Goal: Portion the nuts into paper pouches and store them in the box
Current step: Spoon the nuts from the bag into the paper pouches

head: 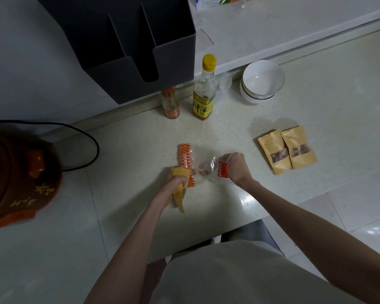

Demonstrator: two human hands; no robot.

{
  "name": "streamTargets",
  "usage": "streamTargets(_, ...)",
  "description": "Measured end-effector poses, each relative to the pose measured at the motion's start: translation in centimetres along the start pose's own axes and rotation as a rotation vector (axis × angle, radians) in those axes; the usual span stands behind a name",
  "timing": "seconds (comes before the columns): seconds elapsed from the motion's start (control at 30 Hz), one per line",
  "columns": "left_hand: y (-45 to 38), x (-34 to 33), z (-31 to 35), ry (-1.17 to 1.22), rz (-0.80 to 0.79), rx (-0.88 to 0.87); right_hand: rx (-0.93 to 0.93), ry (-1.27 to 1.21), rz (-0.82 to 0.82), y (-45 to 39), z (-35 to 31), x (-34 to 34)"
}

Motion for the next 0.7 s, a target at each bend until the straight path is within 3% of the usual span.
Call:
streamTargets(0.13, -0.1, -0.3, 0.1, 0.054, 0.01, -0.001, -0.052, -0.171, -0.042, -0.7, -0.1, -1.3)
streamTargets(0.4, 0.0, -0.4, -0.3, 0.218, -0.012, -0.027, -0.028, -0.271, -0.106, 0.0, -0.6, -1.6)
streamTargets(0.7, -0.7, 0.1, 0.5, 0.011, 0.019, -0.054, 0.093, -0.139, -0.05, 1.1, -2.3, -1.2)
Point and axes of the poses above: each hand's wrist, its own y-axis away from the middle knuckle, its own x-axis out of the back of the hand, z = x × y, the point moved 10 cm from there along -y, towards the middle knuckle, and after that the axes turned 2 degrees about -x, right-handed, at the moved point
